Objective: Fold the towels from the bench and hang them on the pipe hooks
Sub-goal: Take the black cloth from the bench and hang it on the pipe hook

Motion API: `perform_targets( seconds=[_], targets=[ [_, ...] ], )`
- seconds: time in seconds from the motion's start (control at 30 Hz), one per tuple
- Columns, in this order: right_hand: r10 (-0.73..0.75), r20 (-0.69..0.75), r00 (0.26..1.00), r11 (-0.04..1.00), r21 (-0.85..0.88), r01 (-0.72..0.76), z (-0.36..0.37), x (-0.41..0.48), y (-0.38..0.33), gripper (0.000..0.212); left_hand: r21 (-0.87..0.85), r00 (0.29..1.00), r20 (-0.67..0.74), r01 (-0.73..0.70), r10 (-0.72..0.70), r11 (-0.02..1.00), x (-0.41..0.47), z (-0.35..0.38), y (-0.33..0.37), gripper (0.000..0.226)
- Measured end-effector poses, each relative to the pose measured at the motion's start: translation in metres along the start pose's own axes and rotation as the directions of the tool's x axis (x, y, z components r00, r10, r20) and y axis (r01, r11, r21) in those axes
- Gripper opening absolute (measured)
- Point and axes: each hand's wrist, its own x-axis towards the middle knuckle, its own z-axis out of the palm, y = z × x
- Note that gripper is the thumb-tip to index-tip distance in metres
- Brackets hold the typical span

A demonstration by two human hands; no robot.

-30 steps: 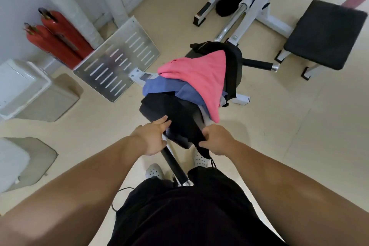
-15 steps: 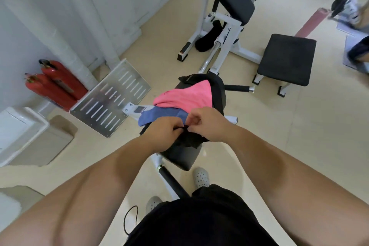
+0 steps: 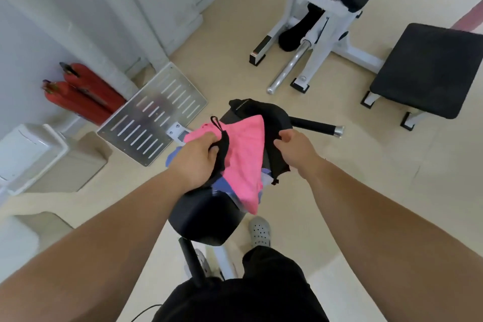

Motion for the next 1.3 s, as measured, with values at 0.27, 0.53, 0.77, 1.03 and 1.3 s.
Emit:
perform_targets(
  seconds=[0.27, 0.53, 0.77, 1.03, 1.3],
  targets=[
    [0.097, 0.077, 0.992, 0.994, -0.057, -0.093, 0.01, 0.062, 0.04, 0.062, -0.018, 0.992, 0.12, 0.031, -0.029, 0.999, 0.037, 0.046, 0.015, 0.012],
    [0.131, 0.018, 0.991, 0.984, -0.128, -0.128, 0.019, 0.081, 0.06, 0.074, 0.002, 0.986, 0.149, 0.077, -0.077, 0.997, 0.048, 0.067, 0.009, 0.009],
    [0.091, 0.085, 0.992, 0.988, -0.133, -0.079, 0.022, 0.08, 0.062, 0.066, 0.022, 0.988, 0.121, 0.093, -0.095, 0.995, 0.043, 0.074, 0.005, 0.014],
    [-0.142, 0.001, 0.99, 0.945, -0.298, 0.135, 0.004, 0.055, 0.018, 0.028, -0.021, 0.999, -0.013, 0.034, -0.034, 0.999, 0.004, 0.049, -0.009, 0.013],
    [-0.627, -0.171, 0.76, 0.765, -0.318, 0.56, 0.001, 0.005, -0.111, 0.027, 0.145, 0.992, -0.053, 0.121, -0.114, 0.982, -0.057, 0.019, -0.054, 0.015]
  ],
)
